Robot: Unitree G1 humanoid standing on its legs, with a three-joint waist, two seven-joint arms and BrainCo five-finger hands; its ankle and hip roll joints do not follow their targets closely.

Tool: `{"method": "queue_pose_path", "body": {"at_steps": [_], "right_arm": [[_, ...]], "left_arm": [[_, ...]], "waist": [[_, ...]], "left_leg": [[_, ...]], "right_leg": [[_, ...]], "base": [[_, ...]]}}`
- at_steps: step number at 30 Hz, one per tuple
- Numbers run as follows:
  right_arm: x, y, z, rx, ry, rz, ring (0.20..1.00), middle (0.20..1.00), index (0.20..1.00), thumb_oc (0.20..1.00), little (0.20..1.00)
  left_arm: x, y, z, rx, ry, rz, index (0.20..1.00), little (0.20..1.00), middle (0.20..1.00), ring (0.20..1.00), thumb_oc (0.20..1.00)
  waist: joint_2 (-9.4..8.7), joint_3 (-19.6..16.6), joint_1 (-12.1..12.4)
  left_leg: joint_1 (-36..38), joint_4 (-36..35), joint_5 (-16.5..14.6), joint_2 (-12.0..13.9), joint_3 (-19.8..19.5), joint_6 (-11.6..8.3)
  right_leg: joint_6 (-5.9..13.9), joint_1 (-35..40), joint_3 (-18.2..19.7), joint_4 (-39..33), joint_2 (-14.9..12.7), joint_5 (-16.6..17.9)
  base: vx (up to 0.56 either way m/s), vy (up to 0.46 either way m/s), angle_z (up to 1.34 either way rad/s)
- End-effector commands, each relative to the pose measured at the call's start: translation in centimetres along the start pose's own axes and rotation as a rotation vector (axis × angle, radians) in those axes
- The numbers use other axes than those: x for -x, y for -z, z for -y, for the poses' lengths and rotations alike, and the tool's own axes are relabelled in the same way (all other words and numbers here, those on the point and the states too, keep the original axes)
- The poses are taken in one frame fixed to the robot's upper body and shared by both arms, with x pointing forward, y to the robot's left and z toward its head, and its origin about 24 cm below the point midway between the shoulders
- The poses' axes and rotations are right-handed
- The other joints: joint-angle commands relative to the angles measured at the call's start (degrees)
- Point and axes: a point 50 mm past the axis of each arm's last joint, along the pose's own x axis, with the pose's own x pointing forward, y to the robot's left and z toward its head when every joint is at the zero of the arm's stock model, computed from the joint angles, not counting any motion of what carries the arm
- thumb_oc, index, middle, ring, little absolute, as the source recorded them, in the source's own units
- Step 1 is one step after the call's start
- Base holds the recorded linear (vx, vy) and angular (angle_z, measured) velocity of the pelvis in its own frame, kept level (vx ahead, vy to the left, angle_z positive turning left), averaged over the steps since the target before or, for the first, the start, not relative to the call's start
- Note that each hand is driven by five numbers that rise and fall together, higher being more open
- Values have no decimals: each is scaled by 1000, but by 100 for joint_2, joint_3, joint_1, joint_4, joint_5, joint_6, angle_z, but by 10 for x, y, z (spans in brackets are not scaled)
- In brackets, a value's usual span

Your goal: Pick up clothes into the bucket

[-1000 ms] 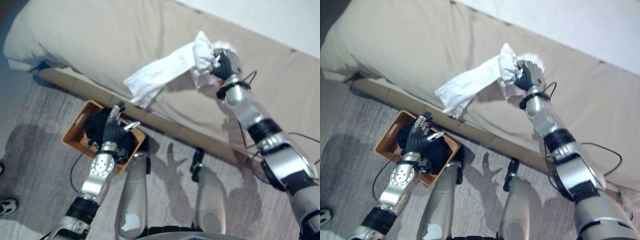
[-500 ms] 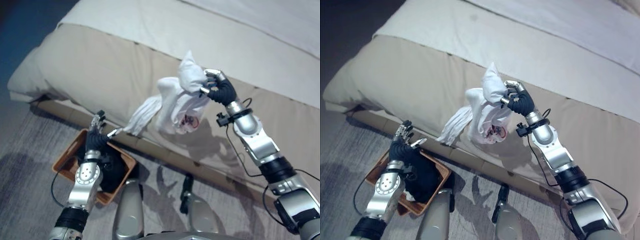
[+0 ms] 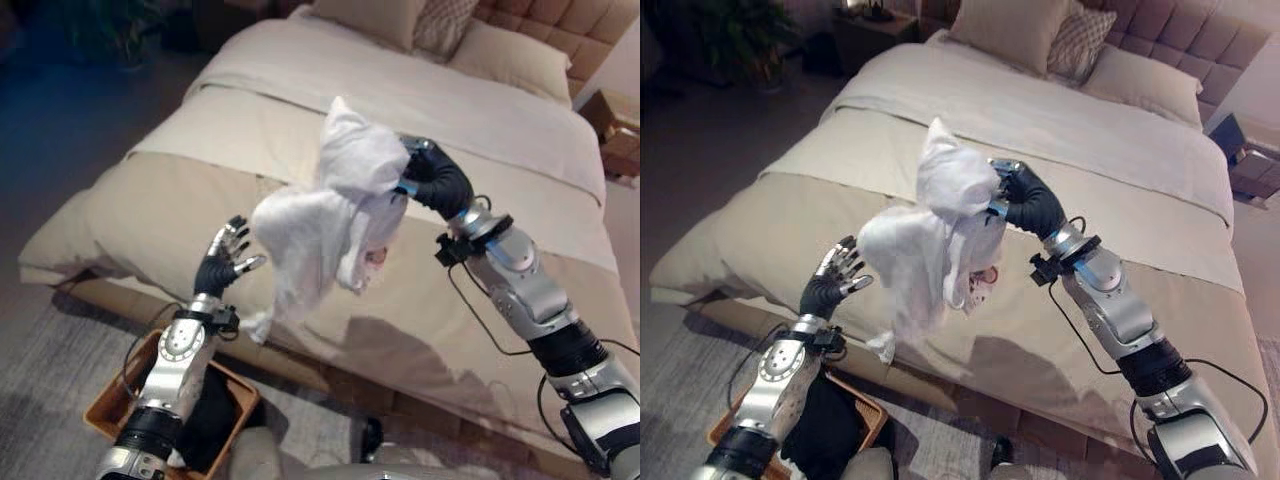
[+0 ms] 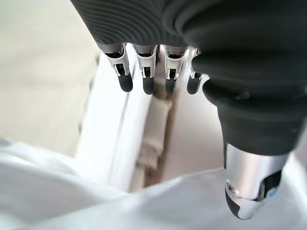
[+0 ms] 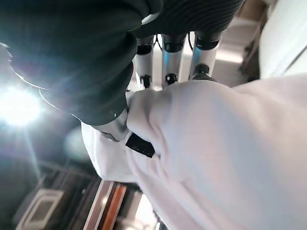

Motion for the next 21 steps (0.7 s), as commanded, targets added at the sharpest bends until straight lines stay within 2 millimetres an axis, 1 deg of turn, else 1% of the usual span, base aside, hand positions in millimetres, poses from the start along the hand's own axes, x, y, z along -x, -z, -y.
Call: {"method": "queue_pose_path", "body": {"at_steps": [1,2,3,6,7,8,9,12,13,14,16,17,21], "right_arm": [[-6,-24,-11,-48,-72,133,200,200,200,200,200],[-5,-23,-13,-62,-78,129,200,200,200,200,200],[-5,-23,-13,-62,-78,129,200,200,200,200,200],[-5,-18,-20,-106,-107,118,200,200,200,200,200],[-5,-14,-24,-125,-124,104,200,200,200,200,200],[-6,-13,-27,-134,-137,100,200,200,200,200,200],[-6,-13,-27,-134,-137,100,200,200,200,200,200],[-7,-10,-34,-178,-162,93,200,200,200,200,200],[-7,-9,-36,-186,-169,91,200,200,200,200,200],[-7,-9,-36,-186,-169,91,200,200,200,200,200],[-6,-6,-37,-206,-177,82,200,200,200,200,200],[-6,-6,-38,-206,-177,82,200,200,200,200,200],[0,0,-35,-213,-186,49,200,200,200,200,200]], "left_arm": [[-14,-18,18,124,130,87,1000,1000,1000,1000,1000],[-16,-18,22,170,154,89,1000,1000,1000,1000,1000],[-16,-18,22,171,155,89,1000,1000,1000,1000,1000],[-23,-13,34,317,220,62,1000,1000,1000,1000,1000],[-27,-10,38,329,241,47,1000,1000,1000,1000,1000],[-31,-12,41,305,253,44,1000,1000,1000,1000,1000],[-31,-12,41,305,253,44,1000,1000,1000,1000,1000],[-41,-10,60,355,361,0,1000,1000,1000,1000,1000],[-41,-7,65,383,385,-21,1000,1000,1000,1000,1000],[-41,-7,65,383,385,-21,1000,1000,1000,1000,1000],[-37,1,74,468,451,-75,1000,1000,1000,1000,1000],[-37,1,74,468,451,-75,1000,1000,1000,1000,1000],[-27,8,82,556,560,-135,1000,1000,1000,1000,1000]], "waist": [[18,-491,-24],[22,-526,-37],[22,-523,-36],[37,-645,-82],[41,-700,-114],[45,-720,-122],[45,-719,-122],[65,-791,-184],[71,-803,-200],[71,-802,-199],[84,-842,-236],[84,-842,-234],[108,-897,-283]], "left_leg": [[163,-61,-77,246,-195,-46],[201,-89,-75,245,-196,-48],[206,-92,-75,246,-196,-48],[314,-167,-69,253,-159,-57],[374,-195,-78,253,-130,-58],[397,-205,-74,253,-123,-58],[398,-205,-74,253,-123,-58],[453,-256,-69,238,-103,-61],[466,-261,-69,237,-97,-61],[467,-262,-69,237,-97,-61],[498,-277,-75,227,-84,-53],[500,-278,-75,227,-83,-53],[529,-257,-104,212,-49,-40]], "right_leg": [[348,-36,-138,191,-284,210],[352,-8,-131,176,-279,210],[352,-4,-131,174,-279,210],[360,67,-121,145,-268,200],[366,96,-108,134,-265,200],[362,110,-109,130,-258,203],[362,111,-109,130,-258,203],[369,144,-101,85,-254,226],[377,142,-101,80,-257,235],[377,142,-100,79,-256,235],[385,147,-70,67,-259,251],[385,148,-69,66,-259,252],[393,153,-36,69,-275,262]], "base": [[56,-6,-3],[35,-8,-3],[25,-4,-4],[43,6,-7],[49,5,-5],[0,0,0],[0,0,0],[0,0,0],[0,0,0],[0,0,0],[5,4,-2],[11,10,-6],[7,8,-7]]}}
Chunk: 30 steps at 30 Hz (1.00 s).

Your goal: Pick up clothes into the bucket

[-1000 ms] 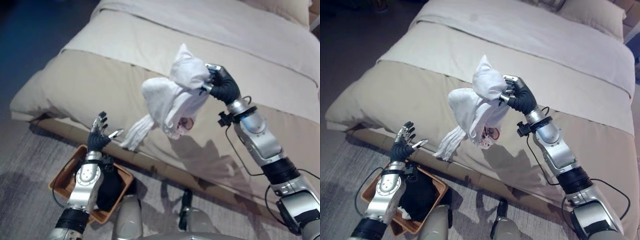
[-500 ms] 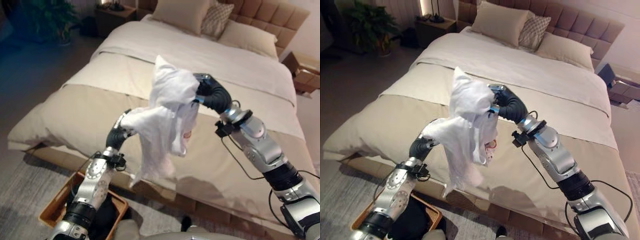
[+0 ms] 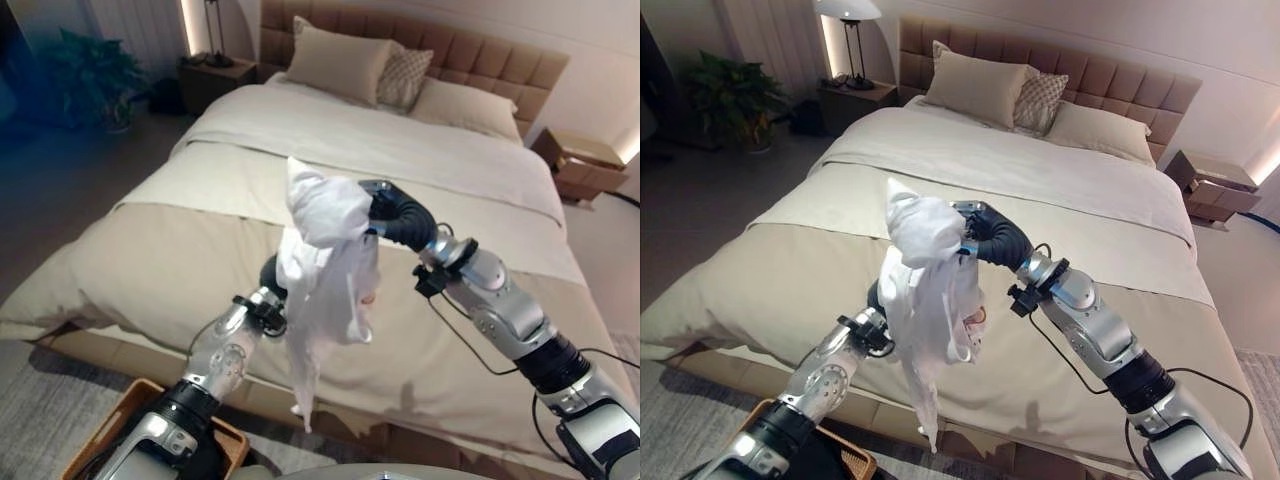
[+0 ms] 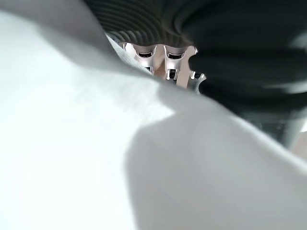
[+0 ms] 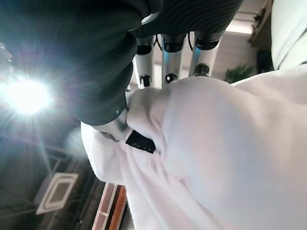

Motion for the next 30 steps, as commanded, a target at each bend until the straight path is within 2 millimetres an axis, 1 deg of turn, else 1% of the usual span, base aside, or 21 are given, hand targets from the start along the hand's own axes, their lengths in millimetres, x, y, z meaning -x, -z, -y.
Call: {"method": "queue_pose_path", "body": {"at_steps": [1,3,4,7,11,12,13,14,15,16,19,22,26,30], "right_arm": [[-3,-23,-4,-35,-45,126,200,200,200,200,200],[-3,-22,-4,-40,-49,122,200,200,200,200,200],[-3,-21,-6,-48,-62,120,200,200,200,200,200],[-5,-21,-7,-64,-76,128,200,200,200,200,200],[-4,-20,-8,-79,-78,131,200,200,200,200,200],[-4,-20,-8,-83,-79,132,200,200,200,200,200],[-4,-20,-8,-92,-79,135,200,200,200,200,200],[-3,-19,-6,-100,-75,131,200,200,200,200,200],[-3,-19,-6,-100,-75,131,200,200,200,200,200],[-1,-19,-6,-109,-71,130,200,200,200,200,200],[2,-14,-4,-146,-58,126,200,200,200,200,200],[4,-13,-3,-148,-48,125,200,200,200,200,200],[6,-10,-1,-160,-20,126,200,200,200,200,200],[7,-7,0,-165,0,125,200,200,200,200,200]], "left_arm": [[-10,-8,10,20,150,3,1000,1000,1000,1000,1000],[-9,-7,11,13,162,-12,1000,1000,1000,1000,1000],[-11,-2,15,21,194,-42,1000,1000,1000,1000,1000],[-16,3,21,31,240,-72,1000,1000,1000,1000,1000],[-19,2,23,4,260,-81,1000,1000,1000,1000,1000],[-21,4,25,5,273,-92,868,868,868,868,868],[-23,3,28,3,293,-95,514,514,514,514,514],[-26,0,32,-12,322,-96,520,520,520,520,520],[-26,0,32,-12,322,-96,398,398,398,398,398],[-27,-1,35,-15,342,-94,200,200,200,200,200],[-30,-5,41,-15,377,-77,200,200,200,200,200],[-29,-5,40,-9,370,-66,200,200,200,200,200],[-28,-1,38,50,331,-11,200,200,200,200,200],[-27,-2,37,71,303,25,200,200,200,200,200]], "waist": [[65,-221,45],[68,-226,40],[73,-237,23],[81,-256,-13],[86,-271,-33],[88,-277,-45],[94,-281,-55],[99,-285,-74],[98,-284,-73],[103,-289,-81],[115,-302,-96],[114,-306,-93],[104,-314,-78],[97,-297,-59]], "left_leg": [[3,231,-231,193,-220,13],[10,231,-233,185,-220,15],[8,241,-239,175,-218,17],[16,252,-250,168,-214,19],[16,269,-258,164,-208,21],[15,278,-261,163,-202,20],[23,270,-261,156,-195,21],[26,263,-262,151,-188,23],[27,263,-262,151,-188,23],[30,267,-265,145,-184,25],[49,266,-277,135,-181,30],[55,265,-278,133,-181,30],[57,270,-278,127,-188,40],[56,263,-275,126,-198,41]], "right_leg": [[395,-115,-133,220,-308,269],[396,-110,-132,221,-312,269],[397,-109,-123,223,-321,271],[399,-117,-100,230,-320,273],[405,-118,-85,240,-330,270],[406,-120,-84,242,-330,271],[407,-121,-85,242,-331,275],[409,-125,-77,238,-333,282],[409,-125,-77,238,-334,282],[408,-122,-77,240,-333,282],[417,-113,-67,234,-330,277],[417,-115,-56,235,-338,277],[398,-108,-68,242,-339,271],[392,-101,-86,236,-334,269]], "base": [[11,10,-6],[-1,6,-8],[0,5,-5],[0,0,0],[0,0,0],[0,0,0],[0,0,0],[0,0,0],[0,0,0],[0,0,0],[0,0,0],[0,0,0],[0,0,0],[0,0,0]]}}
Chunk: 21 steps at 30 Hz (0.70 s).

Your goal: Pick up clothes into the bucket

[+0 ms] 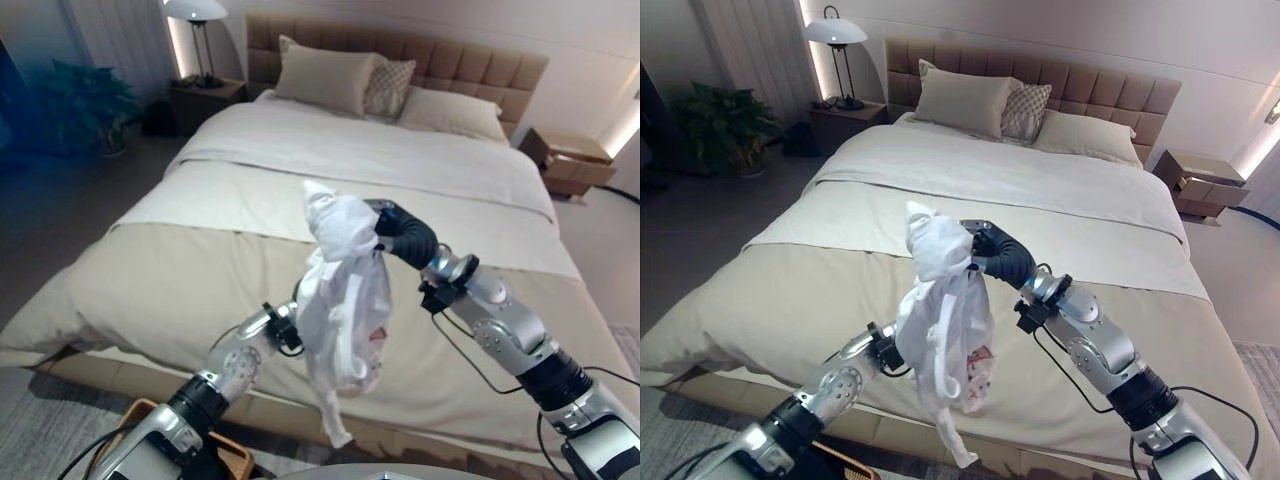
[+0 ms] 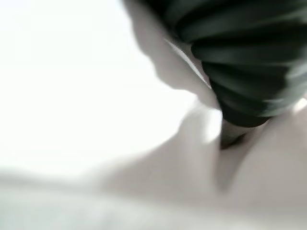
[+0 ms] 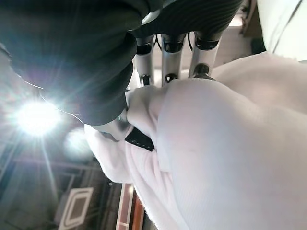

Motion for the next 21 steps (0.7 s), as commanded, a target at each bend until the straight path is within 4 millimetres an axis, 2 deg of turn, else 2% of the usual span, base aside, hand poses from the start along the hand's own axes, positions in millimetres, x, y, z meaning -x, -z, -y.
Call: {"method": "queue_pose_path", "body": {"at_steps": [1,4,5,6,7,13,14,18,21], "right_arm": [[-7,-23,3,-7,7,141,200,200,200,200,200],[-4,-18,6,-27,48,138,216,216,216,216,216],[0,-14,9,-37,85,133,715,715,715,715,715],[0,-14,9,-37,85,133,931,931,931,931,931],[3,-11,12,-43,124,133,1000,1000,1000,1000,1000],[15,-2,23,-35,244,114,1000,1000,1000,1000,1000],[22,3,29,-28,320,105,1000,1000,1000,1000,1000],[31,11,38,12,422,78,1000,1000,1000,1000,1000],[42,25,47,-11,551,56,1000,1000,1000,1000,1000]], "left_arm": [[-14,-28,4,-20,44,155,200,200,200,200,200],[-7,-31,-2,6,-21,235,200,200,200,200,200],[-2,-32,-6,21,-71,283,200,200,200,200,200],[-2,-32,-6,21,-71,283,200,200,200,200,200],[1,-34,-8,40,-112,332,200,200,200,200,200],[11,-40,-12,51,-195,418,200,200,200,200,200],[17,-42,-13,63,-232,455,200,200,200,200,200],[28,-46,-14,74,-279,510,200,200,200,200,200],[42,-51,-17,87,-337,586,200,200,200,200,200]], "waist": [[-39,-116,19],[-51,-109,61],[-66,-96,92],[-66,-97,91],[-68,-83,117],[-68,-44,172],[-68,-23,203],[-63,-3,236],[-49,7,288]], "left_leg": [[-131,498,-358,137,-278,31],[-155,506,-355,138,-297,36],[-166,512,-354,136,-311,42],[-166,512,-355,136,-312,42],[-180,517,-353,136,-328,43],[-209,533,-354,121,-354,51],[-219,541,-357,120,-377,59],[-232,558,-365,118,-398,69],[-243,568,-369,114,-439,80]], "right_leg": [[387,-117,-156,247,-332,273],[378,-119,-171,247,-333,261],[370,-119,-185,248,-333,257],[370,-118,-186,248,-333,257],[364,-118,-196,249,-338,253],[355,-116,-228,248,-330,248],[347,-110,-233,249,-334,239],[338,-96,-245,250,-335,229],[325,-81,-279,249,-325,214]], "base": [[0,0,0],[0,0,0],[0,0,0],[0,0,0],[0,0,0],[1,-4,3],[0,0,0],[0,0,0],[0,0,0]]}}
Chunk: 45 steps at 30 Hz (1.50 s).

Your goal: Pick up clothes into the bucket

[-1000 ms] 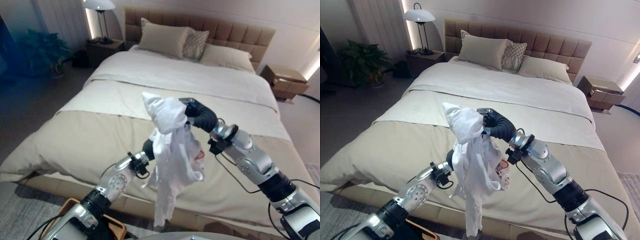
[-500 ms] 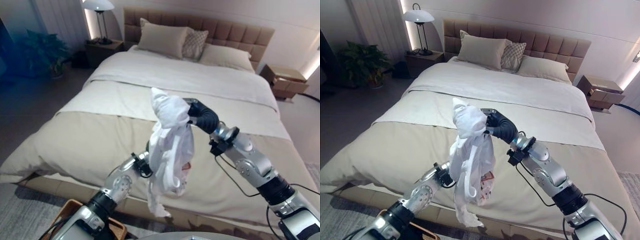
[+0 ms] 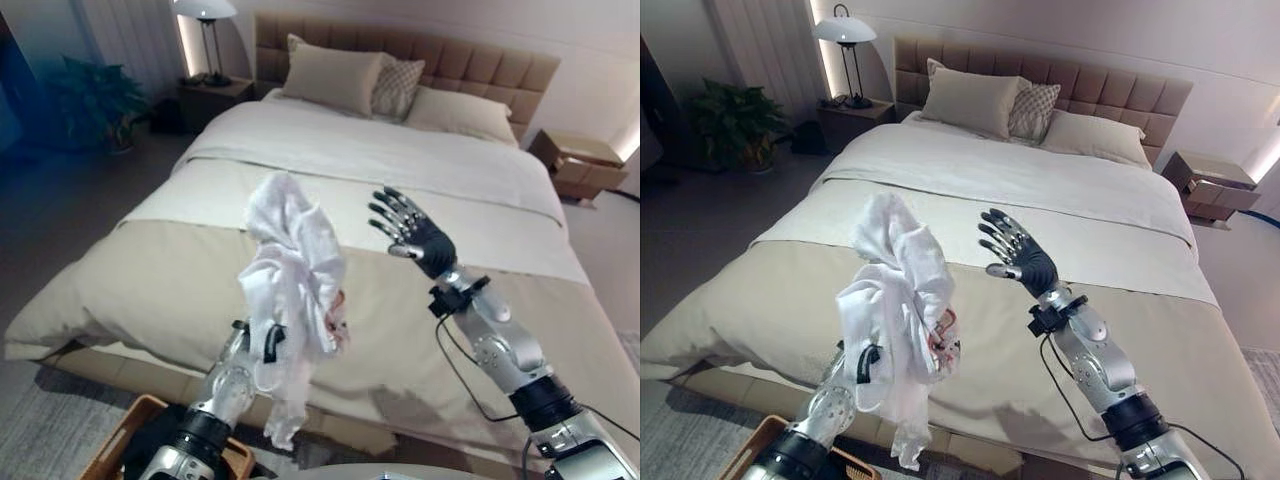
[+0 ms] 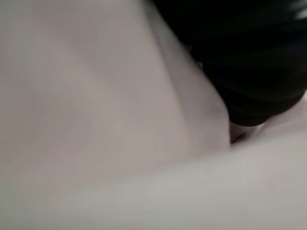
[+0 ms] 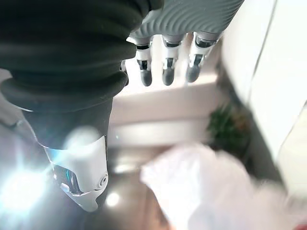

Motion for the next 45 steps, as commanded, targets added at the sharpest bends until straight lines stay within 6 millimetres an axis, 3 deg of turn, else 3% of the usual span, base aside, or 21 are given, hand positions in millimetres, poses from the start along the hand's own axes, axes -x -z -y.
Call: {"method": "queue_pose_path", "body": {"at_steps": [1,6,7,8,9,12,14,17,25,31,36,45], "right_arm": [[-7,-22,9,35,86,145,1000,1000,1000,1000,1000],[0,-11,23,65,206,124,1000,1000,1000,1000,1000],[3,-7,28,124,243,104,1000,1000,1000,1000,1000],[3,-7,28,124,243,104,1000,1000,1000,1000,1000],[8,-2,33,159,278,74,1000,1000,1000,1000,1000],[11,4,36,174,292,44,1000,1000,1000,1000,1000],[18,11,41,225,299,-4,1000,1000,1000,1000,1000],[23,17,43,224,308,-34,1000,1000,1000,1000,1000],[36,27,51,216,370,-73,1000,1000,1000,1000,1000],[36,30,54,203,402,-78,1000,1000,1000,1000,1000],[41,27,60,185,455,-52,1000,1000,1000,1000,1000],[51,30,65,173,504,-61,1000,1000,1000,1000,1000]], "left_arm": [[-16,-36,26,-4,117,195,200,200,200,200,200],[-3,-65,19,-128,62,307,200,200,200,200,200],[5,-86,16,-257,28,365,200,200,200,200,200],[5,-86,16,-258,27,365,200,200,200,200,200],[18,-104,11,-371,-16,419,200,200,200,200,200],[27,-118,10,-465,-47,463,200,200,200,200,200],[47,-142,9,-561,-101,557,200,200,200,200,200],[64,-155,8,-644,-158,616,200,200,200,200,200],[97,-156,-12,-710,-344,604,200,200,200,200,200],[108,-148,-31,-721,-464,544,200,200,200,200,200],[113,-145,-47,-711,-542,511,200,200,200,200,200],[128,-176,-34,-844,-569,590,200,200,200,200,200]], "waist": [[-51,5,189],[-25,-4,242],[-10,-7,271],[-11,-7,268],[-3,-6,298],[-2,-7,317],[12,-5,372],[28,5,437],[43,53,639],[-2,150,774],[-117,334,998],[-255,450,1368]], "left_leg": [[-239,623,-374,121,-383,74],[-236,613,-371,123,-414,76],[-239,613,-365,125,-420,70],[-240,614,-366,125,-421,69],[-230,613,-366,131,-436,63],[-221,609,-365,138,-447,54],[-210,599,-355,146,-463,38],[-215,602,-350,146,-505,27],[-307,648,-314,140,-695,-1],[-408,715,-265,128,-933,-34],[-660,765,-154,107,-1365,-88],[-958,709,27,116,-1855,-224]], "right_leg": [[318,-187,-192,416,-341,215],[298,-173,-214,432,-330,179],[287,-169,-223,447,-322,156],[287,-168,-223,448,-322,155],[271,-152,-225,461,-313,133],[259,-135,-230,465,-308,117],[246,-119,-266,482,-301,89],[238,-100,-314,493,-300,66],[196,-31,-525,600,-279,-55],[147,30,-728,784,-254,-188],[111,66,-1206,978,-221,-317],[50,207,-1830,995,-77,-475]], "base": [[5,6,7],[0,10,8],[-3,9,8],[2,17,6],[0,0,0],[0,0,0],[-3,5,2],[-7,6,7],[-15,4,12],[-16,-6,31],[-50,-36,44],[-23,-31,36]]}}
